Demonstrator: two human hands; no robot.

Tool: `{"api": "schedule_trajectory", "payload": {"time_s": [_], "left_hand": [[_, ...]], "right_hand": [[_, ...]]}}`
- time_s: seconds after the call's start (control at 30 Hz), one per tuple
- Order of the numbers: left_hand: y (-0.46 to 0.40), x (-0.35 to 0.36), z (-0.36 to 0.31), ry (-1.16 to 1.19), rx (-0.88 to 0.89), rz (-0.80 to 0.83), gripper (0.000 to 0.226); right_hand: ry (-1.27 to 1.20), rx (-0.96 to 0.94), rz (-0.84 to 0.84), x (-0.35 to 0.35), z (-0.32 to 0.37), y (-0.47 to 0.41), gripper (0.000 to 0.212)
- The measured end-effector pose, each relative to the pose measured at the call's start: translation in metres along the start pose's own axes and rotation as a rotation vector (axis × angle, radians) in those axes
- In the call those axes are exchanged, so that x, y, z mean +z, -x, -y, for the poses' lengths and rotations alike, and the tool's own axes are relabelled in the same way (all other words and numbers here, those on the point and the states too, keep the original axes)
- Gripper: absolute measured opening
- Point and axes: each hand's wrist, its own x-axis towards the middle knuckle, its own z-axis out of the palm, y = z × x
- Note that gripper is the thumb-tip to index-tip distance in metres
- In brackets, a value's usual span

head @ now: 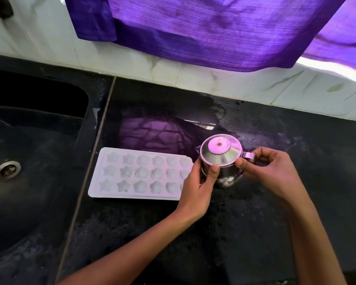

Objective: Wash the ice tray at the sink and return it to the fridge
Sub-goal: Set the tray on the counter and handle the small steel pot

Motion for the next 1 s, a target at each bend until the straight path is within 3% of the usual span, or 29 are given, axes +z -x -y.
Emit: {"api": "schedule_trajectory", "payload": {"time_s": [0.37,1.0], "left_hand": [[0.024,0.011,0.01,0.005,-0.091,-0.018,0.052],[0.035,0.015,0.003,0.034,-0.117,0.002,0.058]], "right_hand": [[0.067,0.021,0.04,-0.004,-0.007,0.009,0.047],[0.162,0.001,0.057,-0.007,0.003,0.016,0.044]]}}
